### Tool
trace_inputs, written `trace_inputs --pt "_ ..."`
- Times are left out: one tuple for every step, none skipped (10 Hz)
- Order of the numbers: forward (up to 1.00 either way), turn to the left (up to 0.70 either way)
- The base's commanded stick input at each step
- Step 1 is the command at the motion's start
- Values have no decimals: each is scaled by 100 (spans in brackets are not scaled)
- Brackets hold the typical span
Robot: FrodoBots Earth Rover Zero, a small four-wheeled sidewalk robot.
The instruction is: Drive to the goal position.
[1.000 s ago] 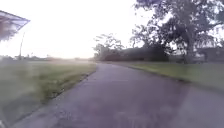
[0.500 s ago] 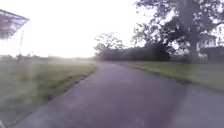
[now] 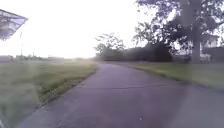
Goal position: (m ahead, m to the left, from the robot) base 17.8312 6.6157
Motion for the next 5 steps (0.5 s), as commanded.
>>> trace_inputs --pt "70 -14" --pt "70 -12" --pt "70 -6" --pt "70 0" --pt "70 0"
